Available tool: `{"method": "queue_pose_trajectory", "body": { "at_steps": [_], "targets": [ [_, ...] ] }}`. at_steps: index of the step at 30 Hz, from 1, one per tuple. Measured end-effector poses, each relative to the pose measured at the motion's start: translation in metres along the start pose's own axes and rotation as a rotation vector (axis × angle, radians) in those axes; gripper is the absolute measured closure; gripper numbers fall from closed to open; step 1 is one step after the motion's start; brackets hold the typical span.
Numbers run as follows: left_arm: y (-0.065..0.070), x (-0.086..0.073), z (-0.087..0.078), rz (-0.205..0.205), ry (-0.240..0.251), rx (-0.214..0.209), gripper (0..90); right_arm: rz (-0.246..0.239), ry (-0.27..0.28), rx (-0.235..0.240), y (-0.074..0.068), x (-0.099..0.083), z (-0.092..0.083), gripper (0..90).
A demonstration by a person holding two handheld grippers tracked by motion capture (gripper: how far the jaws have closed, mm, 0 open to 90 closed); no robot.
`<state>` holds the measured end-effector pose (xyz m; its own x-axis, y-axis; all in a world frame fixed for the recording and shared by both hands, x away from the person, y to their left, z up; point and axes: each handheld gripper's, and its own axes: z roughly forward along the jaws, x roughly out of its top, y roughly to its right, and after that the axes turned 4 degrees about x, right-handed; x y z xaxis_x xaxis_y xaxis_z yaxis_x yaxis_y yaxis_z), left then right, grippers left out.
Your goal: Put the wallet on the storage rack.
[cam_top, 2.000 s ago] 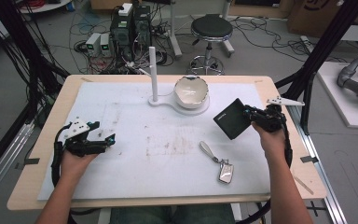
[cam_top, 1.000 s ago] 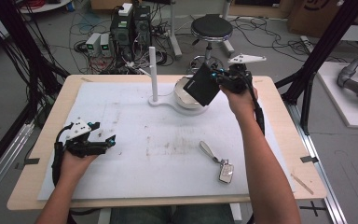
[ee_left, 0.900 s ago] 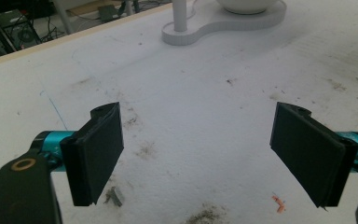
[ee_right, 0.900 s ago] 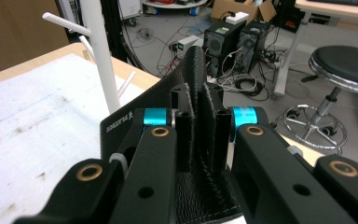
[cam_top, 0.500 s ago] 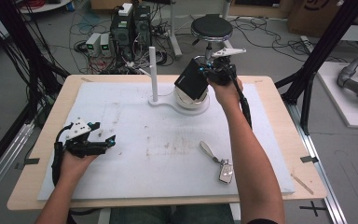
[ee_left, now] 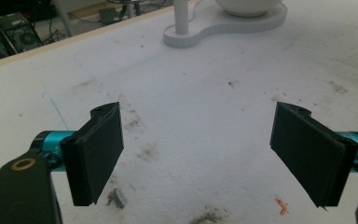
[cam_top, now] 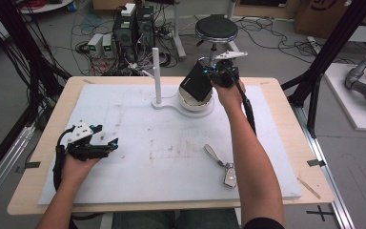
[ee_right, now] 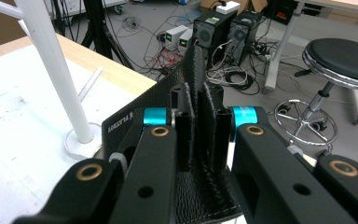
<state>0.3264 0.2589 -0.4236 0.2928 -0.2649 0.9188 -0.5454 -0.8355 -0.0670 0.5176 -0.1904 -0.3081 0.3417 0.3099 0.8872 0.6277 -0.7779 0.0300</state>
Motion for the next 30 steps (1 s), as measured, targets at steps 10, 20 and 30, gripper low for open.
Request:
{"method": "queue_pose_trajectory", "body": {
  "at_steps": [10,20,30],
  "targets": [
    [0.0,0.0,-0.001,0.005,0.0,-0.009,17.1,-0.049,-0.033,-0.031,-0.004,-0.005,0.008,84.8],
    [0.001,0.0,0.0,0.003,-0.001,-0.012,17.1,-0.056,-0.03,-0.047,-0.004,-0.013,0.006,84.7],
    [0.001,0.0,0.0,0.005,-0.004,-0.012,17.1,-0.097,-0.034,-0.07,-0.012,-0.015,0.012,84.7]
  ]
}}
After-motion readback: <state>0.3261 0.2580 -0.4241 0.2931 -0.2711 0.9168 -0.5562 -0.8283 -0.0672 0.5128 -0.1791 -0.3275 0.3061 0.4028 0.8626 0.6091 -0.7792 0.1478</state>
